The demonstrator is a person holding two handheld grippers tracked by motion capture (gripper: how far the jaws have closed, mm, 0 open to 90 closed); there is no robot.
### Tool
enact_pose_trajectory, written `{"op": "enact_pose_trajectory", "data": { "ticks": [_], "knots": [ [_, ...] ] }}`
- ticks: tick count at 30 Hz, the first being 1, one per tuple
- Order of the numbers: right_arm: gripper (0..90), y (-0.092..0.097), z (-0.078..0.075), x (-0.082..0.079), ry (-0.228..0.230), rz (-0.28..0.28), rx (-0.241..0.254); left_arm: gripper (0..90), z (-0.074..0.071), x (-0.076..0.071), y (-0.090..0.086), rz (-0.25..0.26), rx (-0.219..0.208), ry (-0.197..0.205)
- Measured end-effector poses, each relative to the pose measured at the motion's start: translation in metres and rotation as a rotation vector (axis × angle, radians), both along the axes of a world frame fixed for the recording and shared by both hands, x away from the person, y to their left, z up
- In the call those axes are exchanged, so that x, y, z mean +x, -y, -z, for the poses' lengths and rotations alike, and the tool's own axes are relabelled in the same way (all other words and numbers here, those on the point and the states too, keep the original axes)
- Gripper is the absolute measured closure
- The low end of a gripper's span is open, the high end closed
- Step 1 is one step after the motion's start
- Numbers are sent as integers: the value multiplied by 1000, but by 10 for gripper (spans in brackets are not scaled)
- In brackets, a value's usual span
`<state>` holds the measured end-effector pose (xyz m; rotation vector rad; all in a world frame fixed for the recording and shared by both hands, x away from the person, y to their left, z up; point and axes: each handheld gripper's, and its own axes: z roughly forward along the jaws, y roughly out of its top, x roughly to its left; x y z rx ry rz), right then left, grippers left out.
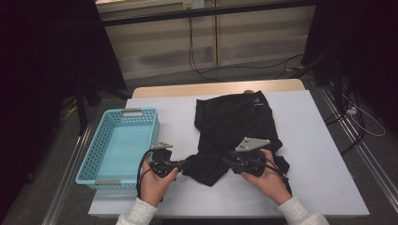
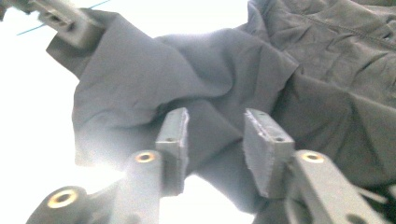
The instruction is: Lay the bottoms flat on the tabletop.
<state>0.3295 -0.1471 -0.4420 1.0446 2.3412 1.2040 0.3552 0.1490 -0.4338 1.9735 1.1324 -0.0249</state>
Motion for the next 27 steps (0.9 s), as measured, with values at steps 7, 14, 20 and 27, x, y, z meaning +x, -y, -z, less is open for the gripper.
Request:
{"op": "enact_pose_trajectory", "data": {
  "ticks": [7, 14, 20, 27],
  "knots": [
    [687, -3, 15, -8, -78, -45, -25, 879, -1, -1, 2, -1, -4, -1],
    [723, -18, 22, -6, -72, -65, -46, 879, -1, -1, 3, 9, -5, -4],
    [873, -27, 23, -4, -56, -67, -40, 882, -1, -1, 2, 10, -9, -1],
    [899, -20, 14, -5, -71, -77, 22, 880, -6, -2, -1, 5, -24, 13]
  ]
}}
